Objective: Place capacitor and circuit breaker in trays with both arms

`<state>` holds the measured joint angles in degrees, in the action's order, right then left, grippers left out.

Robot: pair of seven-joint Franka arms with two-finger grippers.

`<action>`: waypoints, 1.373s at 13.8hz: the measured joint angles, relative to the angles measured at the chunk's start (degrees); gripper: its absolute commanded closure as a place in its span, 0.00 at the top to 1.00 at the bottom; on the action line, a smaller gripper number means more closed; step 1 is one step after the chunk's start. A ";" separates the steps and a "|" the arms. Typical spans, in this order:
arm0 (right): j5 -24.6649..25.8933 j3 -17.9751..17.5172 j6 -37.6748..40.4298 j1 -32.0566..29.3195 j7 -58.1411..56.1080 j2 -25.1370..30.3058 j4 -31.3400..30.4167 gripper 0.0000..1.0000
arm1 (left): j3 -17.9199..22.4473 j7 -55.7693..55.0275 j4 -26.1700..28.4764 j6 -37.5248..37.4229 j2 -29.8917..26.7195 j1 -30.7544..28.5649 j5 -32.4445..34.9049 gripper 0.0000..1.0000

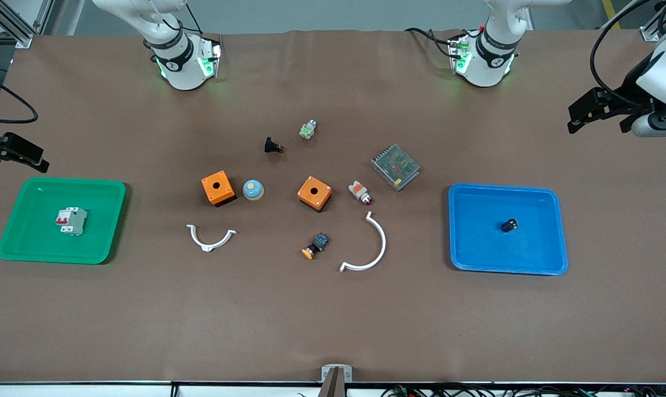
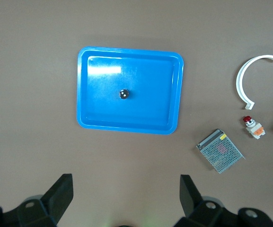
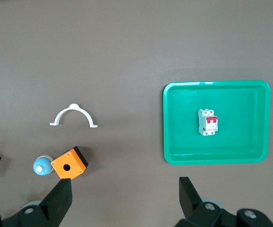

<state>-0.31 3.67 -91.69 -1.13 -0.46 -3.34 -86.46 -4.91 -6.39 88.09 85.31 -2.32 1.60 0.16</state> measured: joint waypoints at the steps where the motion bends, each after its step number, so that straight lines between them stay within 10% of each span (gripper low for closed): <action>1: 0.00 0.00 0.00 0.00 0.00 0.00 0.00 1.00 | 0.00 0.00 0.00 0.00 -0.02 -0.01 0.00 0.99; 19: 0.00 0.01 0.00 0.00 0.00 -0.01 0.00 1.00 | 0.26 0.00 -1.03 0.00 -0.25 -0.19 0.00 0.99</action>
<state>-0.31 3.68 -91.69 -1.13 -0.46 -3.35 -86.46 -4.65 -6.38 87.06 85.31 -2.58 1.42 0.16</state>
